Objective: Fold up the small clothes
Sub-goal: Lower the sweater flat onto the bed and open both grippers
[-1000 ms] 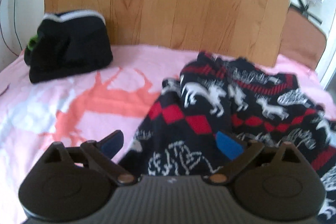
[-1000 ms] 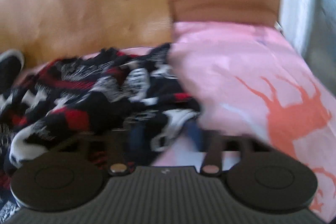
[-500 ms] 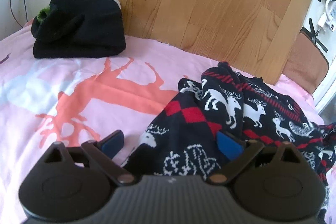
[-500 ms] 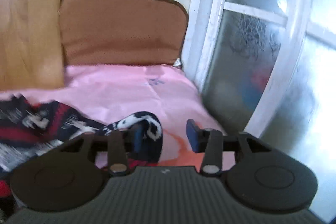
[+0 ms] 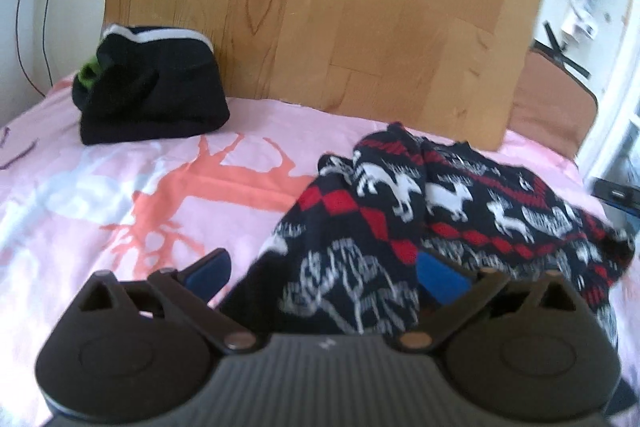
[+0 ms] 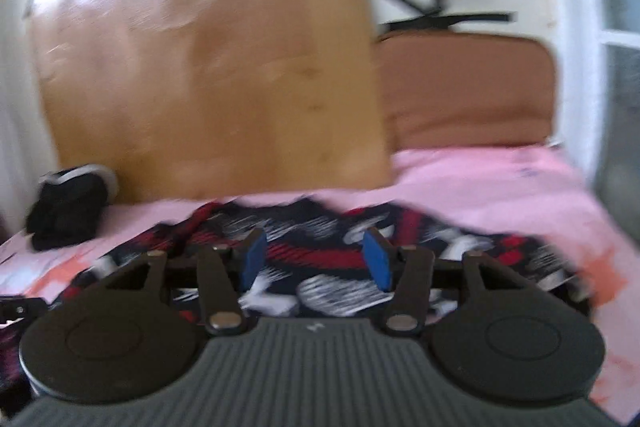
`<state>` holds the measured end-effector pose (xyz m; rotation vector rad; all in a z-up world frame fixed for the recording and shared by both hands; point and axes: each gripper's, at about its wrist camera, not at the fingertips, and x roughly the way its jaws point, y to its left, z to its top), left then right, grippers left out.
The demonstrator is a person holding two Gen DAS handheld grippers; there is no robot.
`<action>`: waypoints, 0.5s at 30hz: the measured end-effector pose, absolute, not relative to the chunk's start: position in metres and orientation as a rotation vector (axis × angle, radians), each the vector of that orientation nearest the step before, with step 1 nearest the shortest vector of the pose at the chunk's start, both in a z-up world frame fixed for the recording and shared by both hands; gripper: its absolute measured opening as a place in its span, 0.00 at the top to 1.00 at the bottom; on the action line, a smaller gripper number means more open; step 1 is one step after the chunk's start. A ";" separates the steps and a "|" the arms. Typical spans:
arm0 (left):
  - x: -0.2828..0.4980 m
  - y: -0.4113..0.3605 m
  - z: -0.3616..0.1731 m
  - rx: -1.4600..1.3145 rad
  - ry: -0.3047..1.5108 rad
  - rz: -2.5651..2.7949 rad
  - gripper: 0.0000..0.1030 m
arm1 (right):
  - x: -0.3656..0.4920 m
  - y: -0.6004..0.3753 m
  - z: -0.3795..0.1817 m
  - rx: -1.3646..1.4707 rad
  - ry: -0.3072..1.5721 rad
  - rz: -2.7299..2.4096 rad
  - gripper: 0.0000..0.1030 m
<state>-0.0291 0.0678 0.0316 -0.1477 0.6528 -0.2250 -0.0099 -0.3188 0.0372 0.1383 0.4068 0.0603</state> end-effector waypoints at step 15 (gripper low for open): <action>-0.059 0.054 0.021 0.019 0.668 -0.167 0.48 | 0.019 -0.289 -0.028 0.261 0.589 0.150 0.39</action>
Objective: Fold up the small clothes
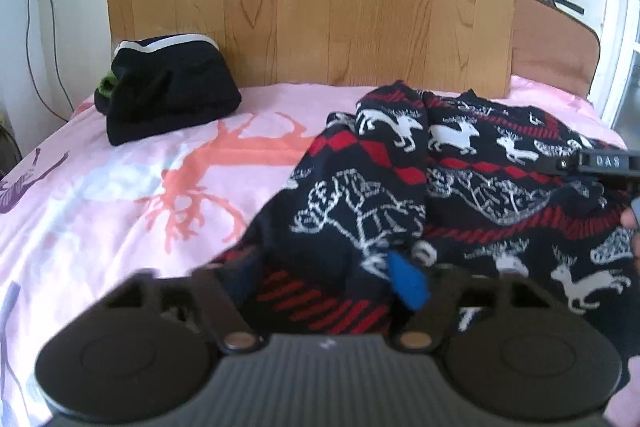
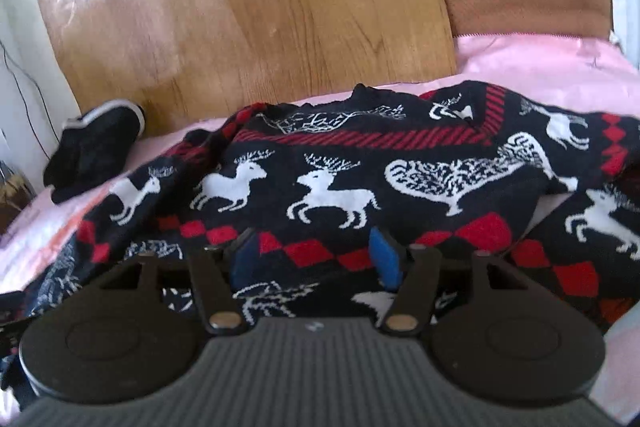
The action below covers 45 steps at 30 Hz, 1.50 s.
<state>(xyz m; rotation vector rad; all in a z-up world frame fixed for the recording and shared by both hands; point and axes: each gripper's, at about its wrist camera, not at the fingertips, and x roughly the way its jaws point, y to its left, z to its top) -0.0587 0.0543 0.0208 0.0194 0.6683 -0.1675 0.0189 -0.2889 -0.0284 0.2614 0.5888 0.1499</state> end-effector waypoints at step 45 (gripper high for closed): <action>0.048 0.185 0.076 -0.225 0.649 0.337 0.66 | 0.018 -0.293 -0.029 0.313 0.582 0.157 0.38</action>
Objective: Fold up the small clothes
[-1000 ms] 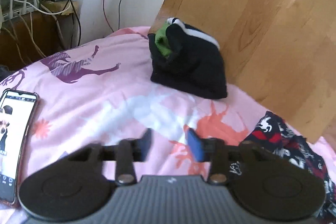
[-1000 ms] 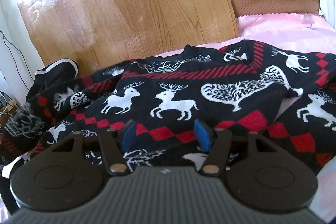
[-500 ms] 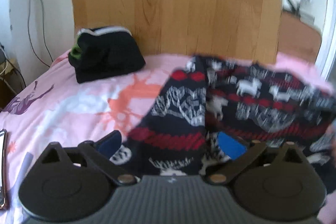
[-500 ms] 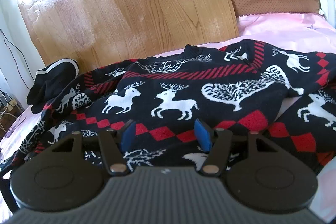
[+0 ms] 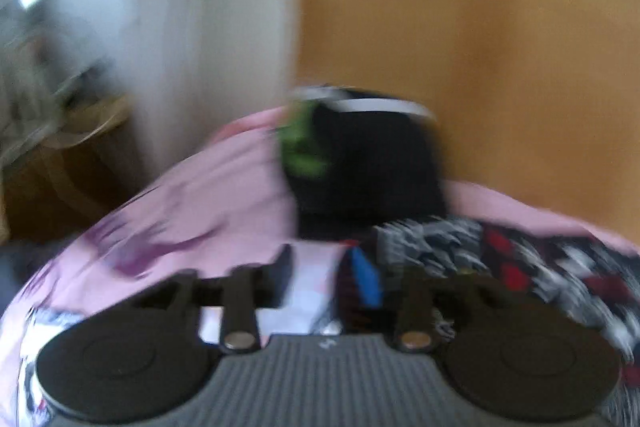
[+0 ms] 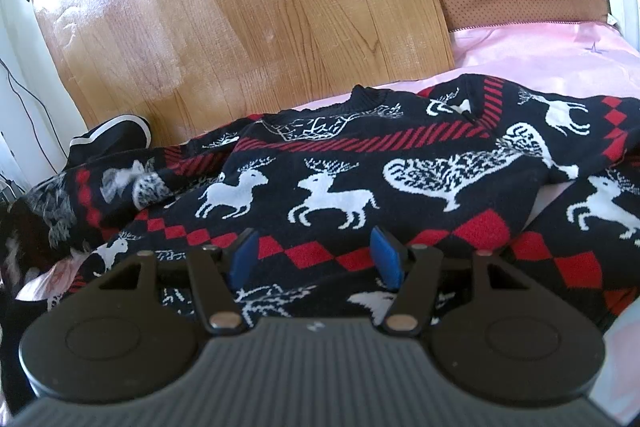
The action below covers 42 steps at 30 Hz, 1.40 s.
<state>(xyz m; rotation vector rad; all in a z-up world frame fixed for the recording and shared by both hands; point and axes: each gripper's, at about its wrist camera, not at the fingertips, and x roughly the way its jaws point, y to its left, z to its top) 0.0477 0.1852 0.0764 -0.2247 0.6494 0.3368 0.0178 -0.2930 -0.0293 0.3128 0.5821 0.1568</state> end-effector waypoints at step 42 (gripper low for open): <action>-0.057 0.089 0.004 -0.202 0.765 -0.258 0.01 | 0.018 -0.294 -0.030 0.321 0.583 0.164 0.34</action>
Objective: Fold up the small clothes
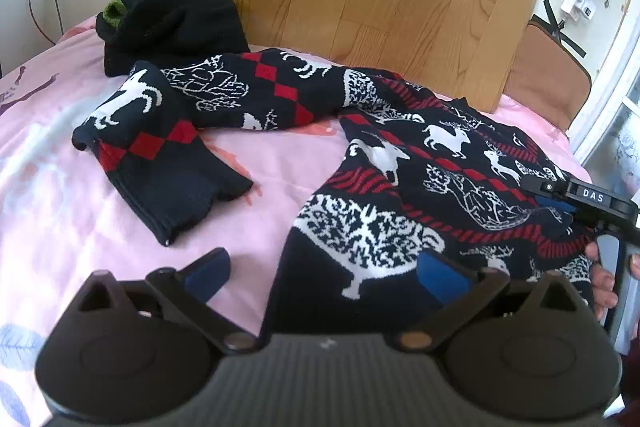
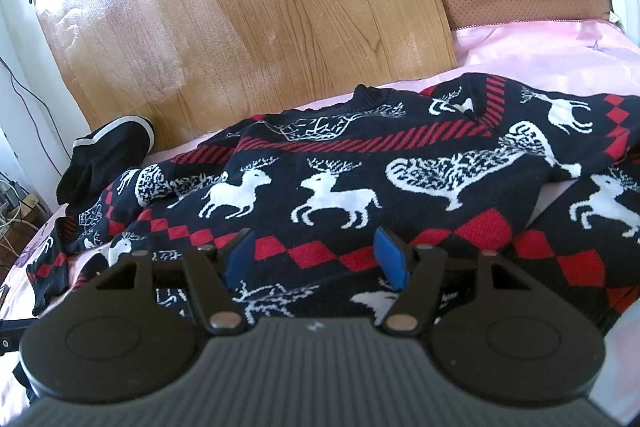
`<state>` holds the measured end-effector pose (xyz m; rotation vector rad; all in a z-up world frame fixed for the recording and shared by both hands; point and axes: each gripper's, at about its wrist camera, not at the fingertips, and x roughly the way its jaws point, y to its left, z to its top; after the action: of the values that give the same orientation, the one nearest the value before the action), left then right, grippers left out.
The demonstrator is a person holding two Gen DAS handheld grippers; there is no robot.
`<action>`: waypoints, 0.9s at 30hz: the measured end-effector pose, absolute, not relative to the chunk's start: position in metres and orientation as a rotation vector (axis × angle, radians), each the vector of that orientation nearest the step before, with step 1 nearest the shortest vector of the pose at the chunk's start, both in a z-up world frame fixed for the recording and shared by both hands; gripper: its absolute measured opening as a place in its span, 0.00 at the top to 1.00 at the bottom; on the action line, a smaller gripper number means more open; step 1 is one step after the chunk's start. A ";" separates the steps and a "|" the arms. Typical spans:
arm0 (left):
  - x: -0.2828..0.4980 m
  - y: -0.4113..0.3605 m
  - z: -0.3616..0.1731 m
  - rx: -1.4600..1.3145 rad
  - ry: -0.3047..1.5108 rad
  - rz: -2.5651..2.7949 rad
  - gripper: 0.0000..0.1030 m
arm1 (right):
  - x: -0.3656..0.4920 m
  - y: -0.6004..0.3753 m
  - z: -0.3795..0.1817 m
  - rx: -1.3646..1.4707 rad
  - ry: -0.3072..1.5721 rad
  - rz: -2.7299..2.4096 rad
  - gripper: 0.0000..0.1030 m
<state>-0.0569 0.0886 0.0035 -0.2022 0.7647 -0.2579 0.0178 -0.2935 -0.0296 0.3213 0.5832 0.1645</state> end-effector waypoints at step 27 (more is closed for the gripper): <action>-0.091 0.115 0.023 -0.330 0.856 -0.291 0.90 | 0.018 -0.295 -0.030 0.340 0.582 0.175 0.33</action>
<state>-0.0906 0.1151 0.0226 -0.3299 0.8555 -0.2911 0.0181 -0.2954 -0.0299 0.3400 0.5816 0.1750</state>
